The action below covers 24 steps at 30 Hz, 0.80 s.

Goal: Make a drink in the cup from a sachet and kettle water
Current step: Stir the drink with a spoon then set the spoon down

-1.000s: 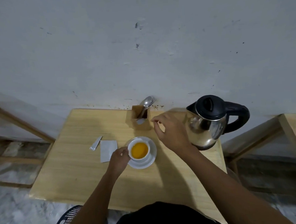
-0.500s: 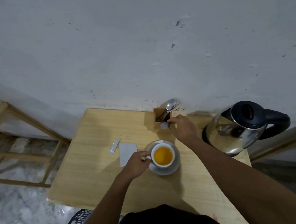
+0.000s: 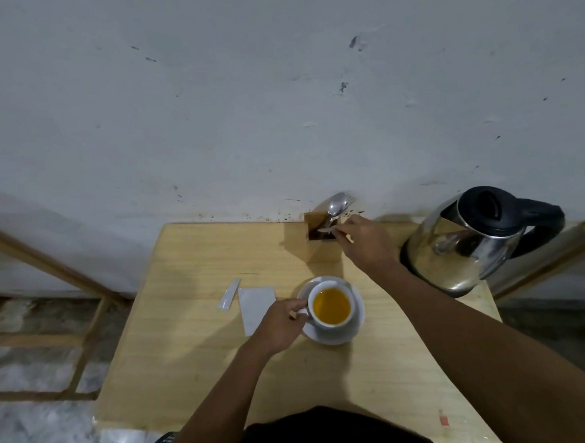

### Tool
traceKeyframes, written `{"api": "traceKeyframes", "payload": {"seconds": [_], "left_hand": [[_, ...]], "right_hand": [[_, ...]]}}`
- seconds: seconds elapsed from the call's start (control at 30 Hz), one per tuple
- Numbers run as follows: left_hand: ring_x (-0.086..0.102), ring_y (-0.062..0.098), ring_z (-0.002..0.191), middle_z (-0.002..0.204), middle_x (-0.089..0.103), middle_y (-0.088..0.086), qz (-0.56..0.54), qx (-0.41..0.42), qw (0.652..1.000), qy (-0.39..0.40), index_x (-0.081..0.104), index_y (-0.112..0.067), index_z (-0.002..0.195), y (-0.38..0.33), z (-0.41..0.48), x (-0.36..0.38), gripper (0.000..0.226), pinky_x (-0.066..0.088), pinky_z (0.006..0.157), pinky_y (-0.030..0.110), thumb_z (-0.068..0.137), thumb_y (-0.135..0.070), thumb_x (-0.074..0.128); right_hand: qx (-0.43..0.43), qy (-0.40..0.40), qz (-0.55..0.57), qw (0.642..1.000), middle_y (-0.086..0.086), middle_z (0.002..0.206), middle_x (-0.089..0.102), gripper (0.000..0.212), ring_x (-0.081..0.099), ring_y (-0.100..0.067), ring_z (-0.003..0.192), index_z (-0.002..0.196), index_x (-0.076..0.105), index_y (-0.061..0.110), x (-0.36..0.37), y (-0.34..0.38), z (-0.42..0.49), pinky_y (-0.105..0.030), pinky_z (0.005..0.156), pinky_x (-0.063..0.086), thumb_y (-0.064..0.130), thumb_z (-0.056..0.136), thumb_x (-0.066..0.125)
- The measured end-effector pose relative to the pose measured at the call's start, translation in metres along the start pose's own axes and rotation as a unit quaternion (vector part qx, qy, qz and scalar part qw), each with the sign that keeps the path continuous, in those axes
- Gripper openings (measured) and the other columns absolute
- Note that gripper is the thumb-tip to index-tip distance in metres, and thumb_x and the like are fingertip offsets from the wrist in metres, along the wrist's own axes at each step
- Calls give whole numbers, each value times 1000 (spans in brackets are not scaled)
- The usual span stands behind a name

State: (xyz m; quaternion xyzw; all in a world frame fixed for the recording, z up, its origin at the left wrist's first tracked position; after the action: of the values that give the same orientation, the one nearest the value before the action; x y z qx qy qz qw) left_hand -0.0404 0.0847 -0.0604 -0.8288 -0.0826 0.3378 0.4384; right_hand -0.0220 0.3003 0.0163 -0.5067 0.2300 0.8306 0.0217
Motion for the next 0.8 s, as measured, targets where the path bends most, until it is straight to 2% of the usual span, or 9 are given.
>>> {"api": "traceKeyframes", "payload": {"seconds": [0.17,0.3,0.37,0.43,0.53,0.6,0.7,0.8], "left_hand": [[59,2,72,109,69,1,8,14,1000,10,65,-13,119,0,1,-1,28,44,71,16,93,-15,55],[60,11,80,113,68,3,4,14,1000,22,62,-11,123,0,3,-2,31,44,78,22,93,-17,55],[61,14,84,116,68,5,-4,14,1000,24,61,-10,124,0,4,-3,32,44,79,23,93,-17,56],[64,18,91,119,67,5,-14,6,1000,26,60,-11,126,3,3,-3,34,44,81,23,93,-18,57],[65,20,93,121,67,4,-20,-2,999,25,59,-13,127,6,3,-2,37,44,81,23,91,-20,58],[64,18,90,120,68,5,-22,3,999,27,60,-12,127,6,2,-1,36,44,79,22,92,-20,58],[66,23,101,122,67,5,-10,7,1000,27,58,-12,129,6,0,-1,38,44,81,23,93,-22,56],[66,24,102,122,67,6,-5,14,1000,25,59,-13,129,7,-1,0,37,45,82,24,93,-22,55]], "right_hand": [[25,-130,70,989,-3,86,66,11,62,-18,70,91,73,12,-40,13,-3,-31,59,49,19,86,66],[83,-176,160,968,-2,92,60,8,54,-5,79,91,64,8,-72,19,-13,-19,65,41,15,89,61],[148,-157,243,946,-2,96,63,5,60,-11,87,93,58,13,-77,17,-20,-26,72,48,17,92,57],[205,-126,333,912,-7,95,70,7,67,-19,91,90,52,16,-75,18,-30,-39,76,54,22,93,53],[248,-129,452,847,-9,88,75,9,73,-27,83,88,46,15,-73,22,-47,-47,75,57,21,95,48],[293,-109,493,812,-10,77,73,9,73,-29,71,92,45,12,-67,23,-62,-46,69,58,18,99,45],[379,-41,499,779,-8,66,60,13,60,-20,49,102,48,7,-47,18,-88,-41,57,58,20,101,46],[432,51,479,763,-2,65,48,15,40,-9,41,103,55,13,-26,13,-114,-28,44,44,26,100,49]]}}
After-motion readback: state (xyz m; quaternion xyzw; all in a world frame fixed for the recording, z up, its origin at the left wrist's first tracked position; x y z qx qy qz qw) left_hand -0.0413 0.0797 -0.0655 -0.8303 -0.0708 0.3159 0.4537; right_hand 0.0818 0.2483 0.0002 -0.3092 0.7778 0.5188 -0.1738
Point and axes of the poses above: each hand's wrist, its own z-axis towards the middle knuckle, its own x-axis out of the palm, y = z × x, the point moved 6 cm from there along z, towards the middle knuckle
